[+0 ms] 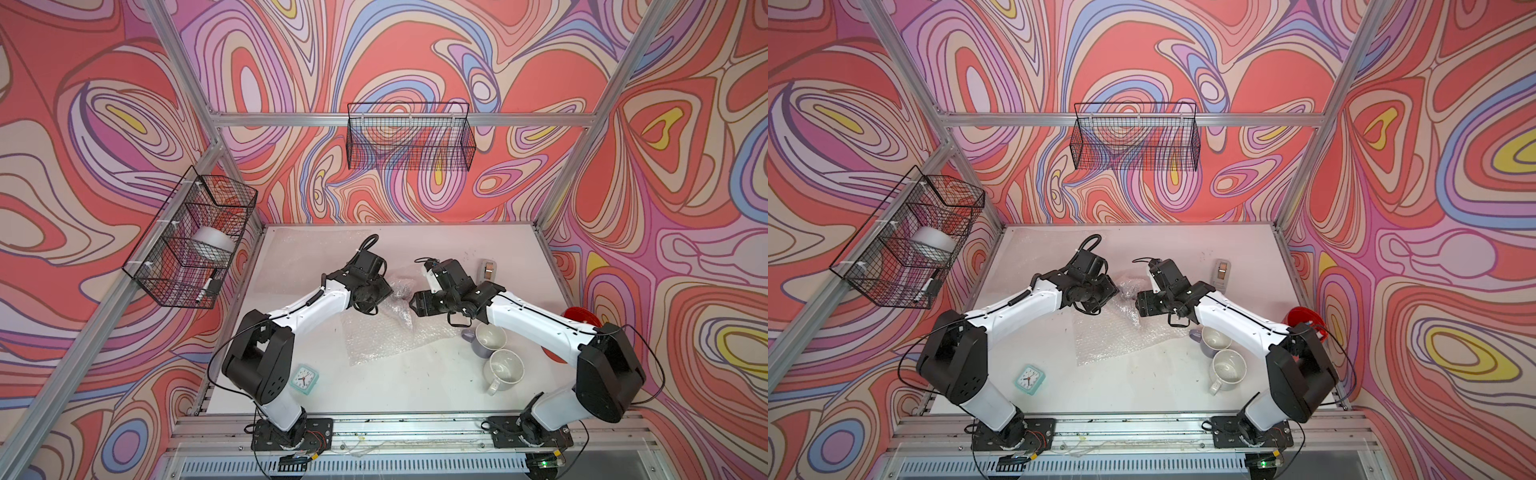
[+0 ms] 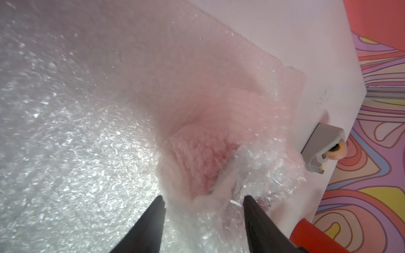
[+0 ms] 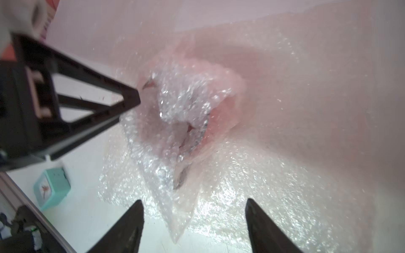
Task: Wrap mugs in bubble wrap
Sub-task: Stick the tape on the bubble wrap, then pick up the bubble wrap from the bubble wrap.
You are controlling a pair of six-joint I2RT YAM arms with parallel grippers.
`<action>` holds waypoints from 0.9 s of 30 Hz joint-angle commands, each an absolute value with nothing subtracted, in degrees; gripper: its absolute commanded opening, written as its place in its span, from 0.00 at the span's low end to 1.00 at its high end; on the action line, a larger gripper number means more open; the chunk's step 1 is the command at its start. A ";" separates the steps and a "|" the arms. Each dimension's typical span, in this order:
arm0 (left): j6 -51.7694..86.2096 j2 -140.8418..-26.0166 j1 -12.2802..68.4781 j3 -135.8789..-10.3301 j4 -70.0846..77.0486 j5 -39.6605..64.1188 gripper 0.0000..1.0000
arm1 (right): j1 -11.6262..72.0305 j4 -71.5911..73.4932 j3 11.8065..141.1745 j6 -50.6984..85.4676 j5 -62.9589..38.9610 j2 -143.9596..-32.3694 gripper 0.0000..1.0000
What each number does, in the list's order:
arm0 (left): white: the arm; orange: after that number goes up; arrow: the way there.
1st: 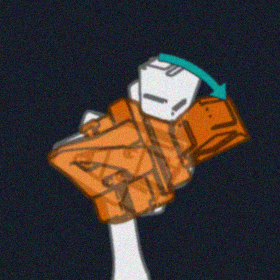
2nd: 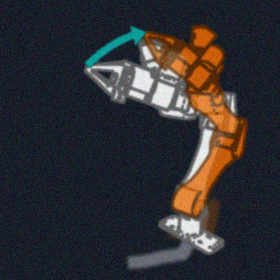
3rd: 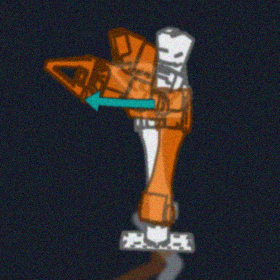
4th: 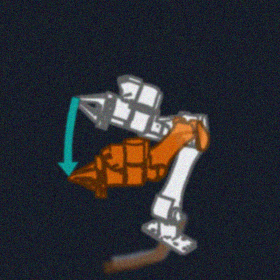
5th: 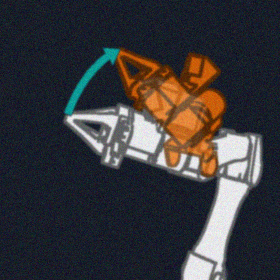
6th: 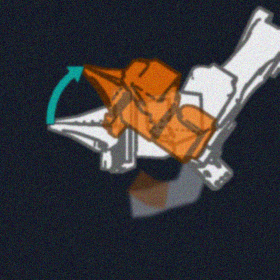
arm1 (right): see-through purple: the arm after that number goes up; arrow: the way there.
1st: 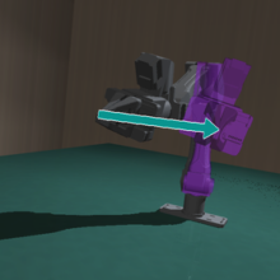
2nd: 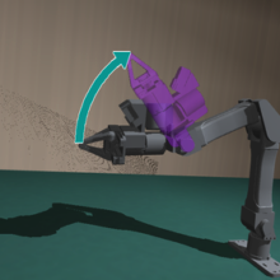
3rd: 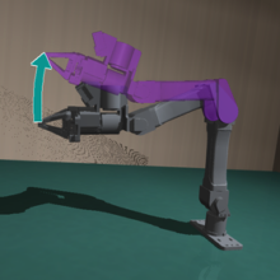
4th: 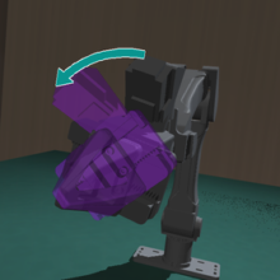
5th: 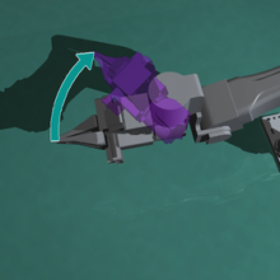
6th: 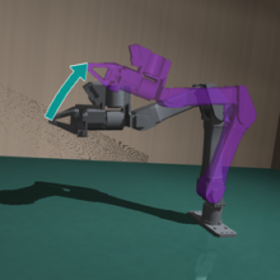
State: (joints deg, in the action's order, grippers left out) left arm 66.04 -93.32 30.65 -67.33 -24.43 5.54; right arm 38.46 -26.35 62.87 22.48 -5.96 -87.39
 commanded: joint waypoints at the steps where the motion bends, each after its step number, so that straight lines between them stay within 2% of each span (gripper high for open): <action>1: 64.74 -89.39 29.83 -65.83 -27.83 1.46 0.61 | 41.26 -24.36 63.07 21.54 -5.62 -88.65 0.83; 10: 62.85 -80.71 23.66 -58.00 -27.49 0.89 0.61 | 46.27 -28.05 68.13 16.39 -1.14 -98.86 0.87; 14: 62.43 -78.89 22.10 -56.28 -27.75 1.07 0.61 | 46.67 -28.49 69.60 16.02 3.37 -101.16 0.84; 27: 62.59 -79.71 21.87 -55.90 -26.53 2.70 0.60 | 46.70 -27.05 74.73 15.06 7.71 -107.65 0.38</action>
State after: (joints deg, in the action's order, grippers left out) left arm 62.98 -79.68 22.11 -56.47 -26.35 2.76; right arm 46.59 -27.57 73.28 15.59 5.65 -106.85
